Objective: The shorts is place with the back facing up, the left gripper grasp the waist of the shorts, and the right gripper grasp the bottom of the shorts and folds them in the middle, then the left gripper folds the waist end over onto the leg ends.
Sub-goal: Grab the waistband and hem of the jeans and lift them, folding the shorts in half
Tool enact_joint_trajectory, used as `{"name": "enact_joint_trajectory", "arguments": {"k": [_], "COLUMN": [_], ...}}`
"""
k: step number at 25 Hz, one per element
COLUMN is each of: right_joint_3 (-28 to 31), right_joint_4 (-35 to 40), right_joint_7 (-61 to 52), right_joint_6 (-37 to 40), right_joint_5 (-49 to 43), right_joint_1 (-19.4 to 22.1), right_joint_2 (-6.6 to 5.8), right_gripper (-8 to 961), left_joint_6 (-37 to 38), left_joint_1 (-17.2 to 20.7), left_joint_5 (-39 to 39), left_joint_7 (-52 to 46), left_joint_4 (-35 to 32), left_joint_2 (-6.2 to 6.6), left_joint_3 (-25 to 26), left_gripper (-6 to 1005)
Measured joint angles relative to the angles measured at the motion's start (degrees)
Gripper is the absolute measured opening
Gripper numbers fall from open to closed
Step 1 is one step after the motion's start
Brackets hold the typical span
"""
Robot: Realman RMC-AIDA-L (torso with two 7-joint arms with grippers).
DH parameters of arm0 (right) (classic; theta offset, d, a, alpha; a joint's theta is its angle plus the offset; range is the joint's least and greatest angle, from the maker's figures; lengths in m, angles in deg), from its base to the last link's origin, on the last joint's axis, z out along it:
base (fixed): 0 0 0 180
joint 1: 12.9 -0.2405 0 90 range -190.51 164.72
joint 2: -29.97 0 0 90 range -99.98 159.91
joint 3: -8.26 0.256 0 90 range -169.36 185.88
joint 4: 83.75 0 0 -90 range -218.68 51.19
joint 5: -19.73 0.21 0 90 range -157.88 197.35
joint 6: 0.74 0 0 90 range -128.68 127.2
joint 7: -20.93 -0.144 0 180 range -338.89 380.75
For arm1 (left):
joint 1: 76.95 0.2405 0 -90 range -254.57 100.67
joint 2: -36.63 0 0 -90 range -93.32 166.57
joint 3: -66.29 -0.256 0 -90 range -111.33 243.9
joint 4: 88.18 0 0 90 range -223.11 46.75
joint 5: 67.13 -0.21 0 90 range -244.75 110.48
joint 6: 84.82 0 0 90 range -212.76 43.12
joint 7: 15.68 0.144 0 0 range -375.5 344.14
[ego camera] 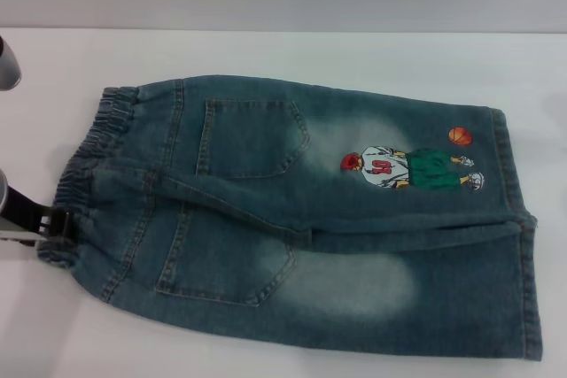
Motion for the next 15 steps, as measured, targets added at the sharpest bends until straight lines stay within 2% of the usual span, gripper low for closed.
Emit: {"name": "enact_joint_trajectory", "arguments": {"k": [7,15], "right_joint_3": [0.0,-0.7], "right_joint_4": [0.3,0.4], "right_joint_7": [0.0,0.0], "right_joint_6": [0.0,0.0], "right_joint_5": [0.0,0.0], "right_joint_1": [-0.2,-0.3], "right_joint_2": [0.10,0.09], "right_gripper": [644,644], "left_joint_6": [-0.1,0.6], "left_joint_1": [-0.6,-0.5], "left_joint_5": [0.2,0.3], "left_joint_7": [0.8,1.0], "left_joint_4": [-2.2,-2.6], "left_joint_2": [-0.09,-0.09], "left_joint_3": [0.1,0.1], "left_gripper": [573,756]}}
